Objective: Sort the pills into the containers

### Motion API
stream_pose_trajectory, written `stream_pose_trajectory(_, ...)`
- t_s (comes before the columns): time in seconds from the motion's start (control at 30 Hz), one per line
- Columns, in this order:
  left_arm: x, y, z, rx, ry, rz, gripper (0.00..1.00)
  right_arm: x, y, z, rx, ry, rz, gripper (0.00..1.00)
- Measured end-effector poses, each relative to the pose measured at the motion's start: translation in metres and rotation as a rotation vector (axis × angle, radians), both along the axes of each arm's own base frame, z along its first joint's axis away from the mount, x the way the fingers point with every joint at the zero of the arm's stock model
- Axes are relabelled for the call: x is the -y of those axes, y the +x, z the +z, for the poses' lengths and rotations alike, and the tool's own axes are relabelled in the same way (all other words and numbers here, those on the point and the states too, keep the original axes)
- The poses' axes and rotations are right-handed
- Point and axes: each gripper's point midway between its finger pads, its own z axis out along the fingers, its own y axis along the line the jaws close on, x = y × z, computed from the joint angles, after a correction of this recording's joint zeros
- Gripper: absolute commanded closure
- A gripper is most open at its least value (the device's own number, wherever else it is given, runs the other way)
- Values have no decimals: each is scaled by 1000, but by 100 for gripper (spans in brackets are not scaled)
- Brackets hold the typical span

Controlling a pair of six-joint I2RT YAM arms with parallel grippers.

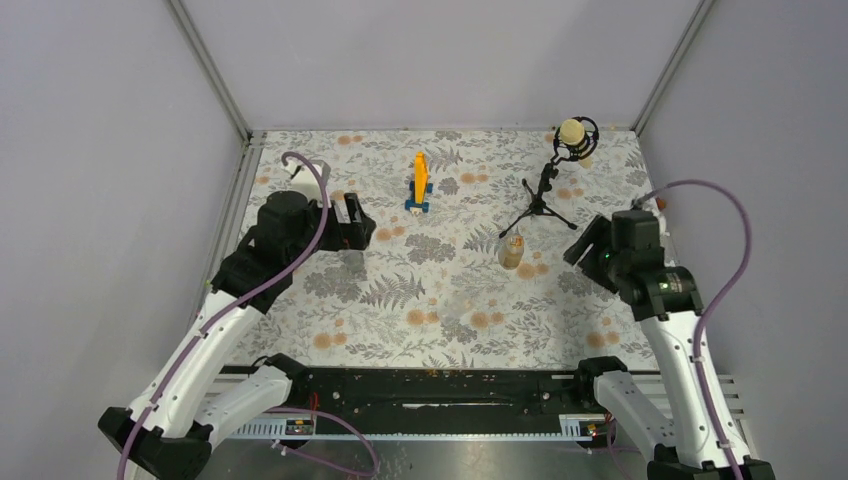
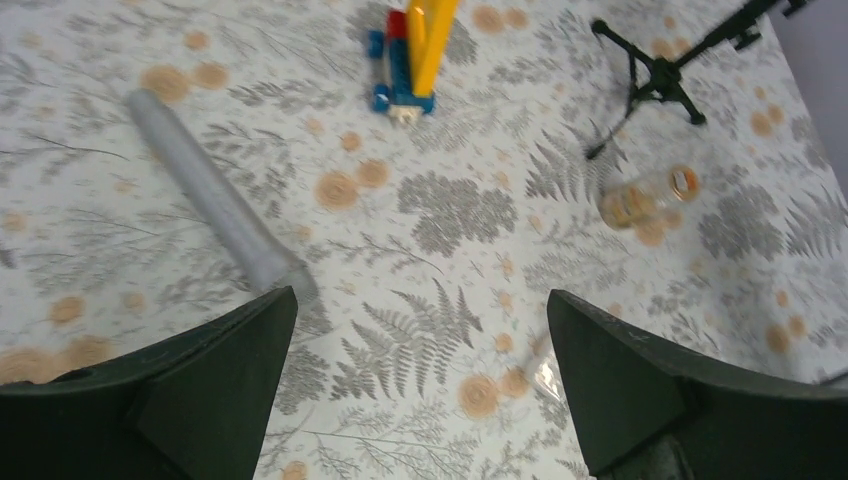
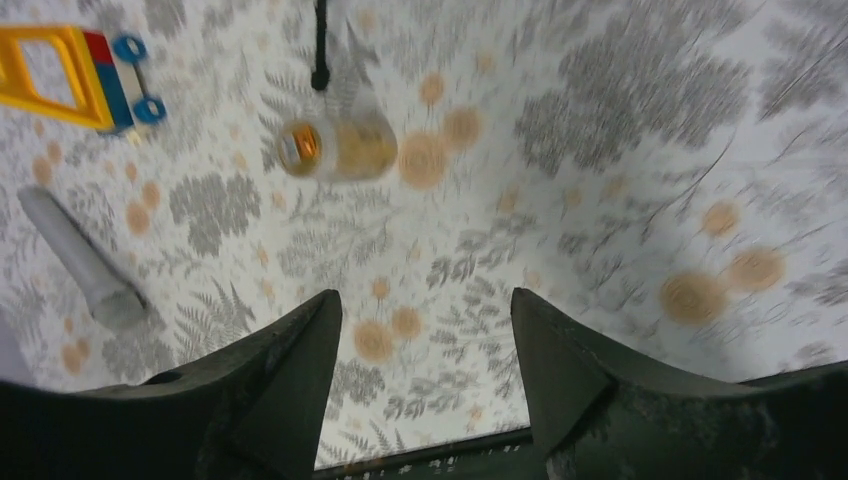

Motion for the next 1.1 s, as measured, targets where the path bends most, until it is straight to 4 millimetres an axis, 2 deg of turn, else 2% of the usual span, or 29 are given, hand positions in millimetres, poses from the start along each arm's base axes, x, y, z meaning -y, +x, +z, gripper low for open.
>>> stream_pose_trajectory(0.13, 22, -7, -25, -58, -61, -93, 1, -28, -23, -62, -145, 126, 38, 21)
stream_pose_trajectory(0.2, 28, -11, -37, -90, -78, -115, 1, -39, -32, -76, -184, 133, 66, 17)
stream_pose_trajectory(0.37, 36, -20, -56, -149, -101, -134, 1, -69, -40, -81, -187, 113, 146, 13)
stream_pose_trajectory(0.53, 36, -16, -53, -140, -123, -114, 1, -103, -42, -100, -233, 22, 196, 21)
stream_pose_trajectory(0.63, 35, -14, -52, -138, -128, -94, 2, -127, -39, -117, -289, -31, 208, 20)
stream_pose_trajectory(0.73, 33, -13, -53, -138, -124, -83, 2, -152, -32, -122, -309, -57, 208, 19)
stream_pose_trajectory(0.93, 24, -9, -54, -125, -100, -30, 1, -204, -21, -121, -294, 11, 192, 18)
stream_pose_trajectory(1.1, 15, -10, -56, -135, -91, 16, 1, -241, -24, -142, -335, 30, 210, 18)
